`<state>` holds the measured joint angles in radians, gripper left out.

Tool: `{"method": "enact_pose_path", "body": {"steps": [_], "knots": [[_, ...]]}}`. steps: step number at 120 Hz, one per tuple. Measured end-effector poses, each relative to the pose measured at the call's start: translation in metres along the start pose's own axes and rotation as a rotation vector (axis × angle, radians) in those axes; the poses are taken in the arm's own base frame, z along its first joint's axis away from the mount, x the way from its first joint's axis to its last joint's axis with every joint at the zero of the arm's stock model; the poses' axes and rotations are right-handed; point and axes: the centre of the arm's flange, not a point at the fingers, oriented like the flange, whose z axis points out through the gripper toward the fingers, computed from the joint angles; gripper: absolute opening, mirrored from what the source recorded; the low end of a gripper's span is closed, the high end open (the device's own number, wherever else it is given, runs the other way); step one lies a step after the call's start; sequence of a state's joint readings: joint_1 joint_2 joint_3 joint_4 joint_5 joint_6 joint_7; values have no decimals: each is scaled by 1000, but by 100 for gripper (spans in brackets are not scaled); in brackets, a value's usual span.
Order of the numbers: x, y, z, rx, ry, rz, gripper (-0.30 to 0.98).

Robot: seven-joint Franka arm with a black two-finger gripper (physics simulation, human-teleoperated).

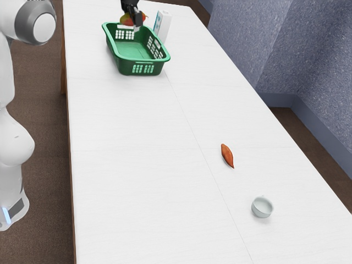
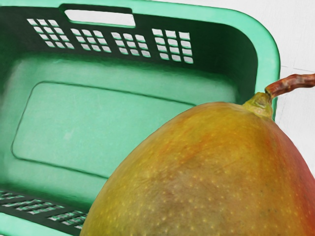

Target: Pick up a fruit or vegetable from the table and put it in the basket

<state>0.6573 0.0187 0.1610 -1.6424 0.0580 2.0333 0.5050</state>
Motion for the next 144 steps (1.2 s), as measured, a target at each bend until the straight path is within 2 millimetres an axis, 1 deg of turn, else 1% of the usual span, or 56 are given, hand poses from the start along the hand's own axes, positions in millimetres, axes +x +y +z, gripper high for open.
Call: {"method": "enact_pose_path", "body": {"steps": [6,15,23,34,47,57,71,80,83,89,111,127,136,144], "knots": [[12,-16,16,19,-7,0,3],[22,-36,33,44,-10,1,2],[27,-51,39,64,-5,4,1],[26,-63,47,81,0,11,1],[36,-62,53,91,31,35,0],[48,-63,51,102,70,46,-2],[66,-52,50,104,117,74,-6],[70,-49,50,107,136,78,-9],[70,-50,51,109,138,78,-8],[73,-49,58,113,145,79,-8],[81,-47,98,126,158,77,-6],[76,-48,113,113,166,47,-4],[62,-49,127,93,138,27,9],[57,-49,128,79,139,20,22]]}}
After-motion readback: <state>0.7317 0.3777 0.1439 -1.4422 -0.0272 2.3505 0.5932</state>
